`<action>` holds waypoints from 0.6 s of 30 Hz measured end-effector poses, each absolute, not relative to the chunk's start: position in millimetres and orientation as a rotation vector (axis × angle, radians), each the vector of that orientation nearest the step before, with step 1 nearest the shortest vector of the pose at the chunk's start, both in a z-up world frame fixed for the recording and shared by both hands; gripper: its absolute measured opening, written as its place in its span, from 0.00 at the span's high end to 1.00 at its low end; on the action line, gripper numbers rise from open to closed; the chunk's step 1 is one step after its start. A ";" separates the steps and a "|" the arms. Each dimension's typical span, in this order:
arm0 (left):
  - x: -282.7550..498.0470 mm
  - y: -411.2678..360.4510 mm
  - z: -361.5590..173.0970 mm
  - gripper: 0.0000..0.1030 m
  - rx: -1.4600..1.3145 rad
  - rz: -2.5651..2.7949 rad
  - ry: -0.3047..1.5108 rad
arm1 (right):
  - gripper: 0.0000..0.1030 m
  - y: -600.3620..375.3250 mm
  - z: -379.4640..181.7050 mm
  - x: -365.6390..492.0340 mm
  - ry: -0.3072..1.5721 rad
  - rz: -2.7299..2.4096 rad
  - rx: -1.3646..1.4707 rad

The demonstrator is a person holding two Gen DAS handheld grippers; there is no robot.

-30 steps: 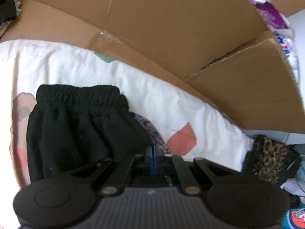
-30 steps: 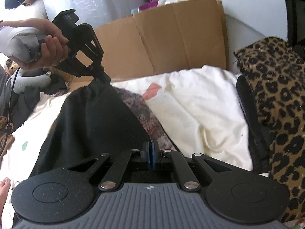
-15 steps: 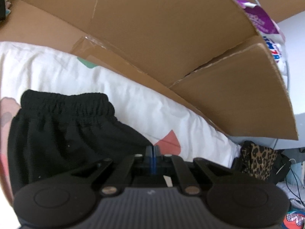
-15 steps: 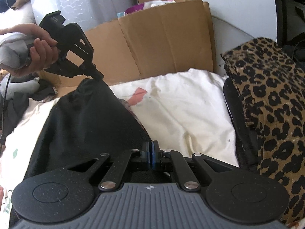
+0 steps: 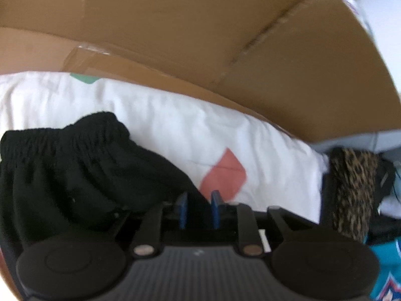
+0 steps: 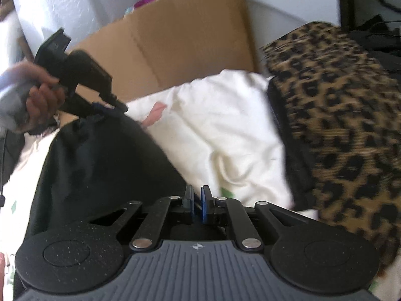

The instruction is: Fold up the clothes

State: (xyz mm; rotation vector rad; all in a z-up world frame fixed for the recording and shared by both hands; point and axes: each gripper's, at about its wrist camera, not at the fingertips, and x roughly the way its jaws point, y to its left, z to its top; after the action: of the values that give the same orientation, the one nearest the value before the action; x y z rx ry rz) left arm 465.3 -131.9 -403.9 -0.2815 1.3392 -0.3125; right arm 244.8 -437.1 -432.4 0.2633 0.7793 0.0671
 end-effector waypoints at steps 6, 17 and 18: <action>440.2 -133.7 -394.8 0.80 -0.172 -0.376 1.335 | 0.95 -461.8 -417.6 212.7 0.759 0.002 0.300; 411.1 -126.1 -404.4 0.72 0.001 -0.409 1.331 | 0.95 -439.7 -420.1 196.8 0.779 0.099 0.314; 410.3 -126.0 -408.0 0.72 0.001 -0.413 1.337 | 0.95 -433.6 -424.5 201.1 0.792 0.114 0.310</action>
State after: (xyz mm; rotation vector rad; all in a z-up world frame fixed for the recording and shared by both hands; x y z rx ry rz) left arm 410.3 -126.0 -408.0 0.0014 1.3372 -0.4131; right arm 201.1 -433.6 -424.5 0.3104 0.7923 0.1138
